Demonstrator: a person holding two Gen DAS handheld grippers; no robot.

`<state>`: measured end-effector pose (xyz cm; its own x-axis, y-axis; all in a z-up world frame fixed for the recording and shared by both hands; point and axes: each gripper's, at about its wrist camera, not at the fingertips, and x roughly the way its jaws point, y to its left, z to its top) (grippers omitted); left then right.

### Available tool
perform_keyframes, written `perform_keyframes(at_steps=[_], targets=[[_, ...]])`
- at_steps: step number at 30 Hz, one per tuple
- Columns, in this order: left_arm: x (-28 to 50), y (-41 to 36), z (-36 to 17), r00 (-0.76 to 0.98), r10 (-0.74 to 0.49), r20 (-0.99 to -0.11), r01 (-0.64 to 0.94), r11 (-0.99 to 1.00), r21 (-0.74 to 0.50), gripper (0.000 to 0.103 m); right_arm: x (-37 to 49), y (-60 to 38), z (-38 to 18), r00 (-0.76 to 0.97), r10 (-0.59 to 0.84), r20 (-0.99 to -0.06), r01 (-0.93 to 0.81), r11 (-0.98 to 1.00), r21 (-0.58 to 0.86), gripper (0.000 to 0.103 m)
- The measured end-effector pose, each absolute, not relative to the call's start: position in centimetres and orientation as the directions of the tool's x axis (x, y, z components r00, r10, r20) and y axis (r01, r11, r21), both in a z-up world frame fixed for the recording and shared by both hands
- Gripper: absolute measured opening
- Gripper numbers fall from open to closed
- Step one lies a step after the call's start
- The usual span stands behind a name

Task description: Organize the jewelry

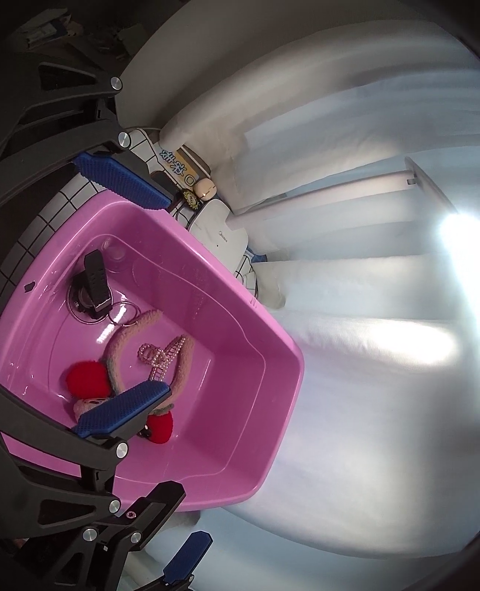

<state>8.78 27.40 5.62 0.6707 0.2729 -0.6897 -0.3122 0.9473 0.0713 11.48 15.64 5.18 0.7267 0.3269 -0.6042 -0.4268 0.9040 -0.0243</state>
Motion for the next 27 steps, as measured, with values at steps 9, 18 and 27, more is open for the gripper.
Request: perform_keyframes(at_steps=[9,18,27], targets=[[8.8,27.2,5.6,0.652,0.290,-0.701,-0.328,0.941,0.084,0.096,10.8,15.1,5.4,0.741,0.309,-0.596,-0.412,0.910,-0.042,0.076],[8.8,27.3,5.4,0.628,0.293,-0.721,-0.340,0.937,0.084,0.096,10.4,14.4,5.5,0.752,0.291,-0.591,-0.395,0.917,-0.051,0.076],[8.7,27.0,5.4,0.620,0.292,-0.728,-0.333,0.938,0.093,0.096,9.9,14.1,5.5,0.758,0.287,-0.586,-0.391,0.919,-0.056,0.076]])
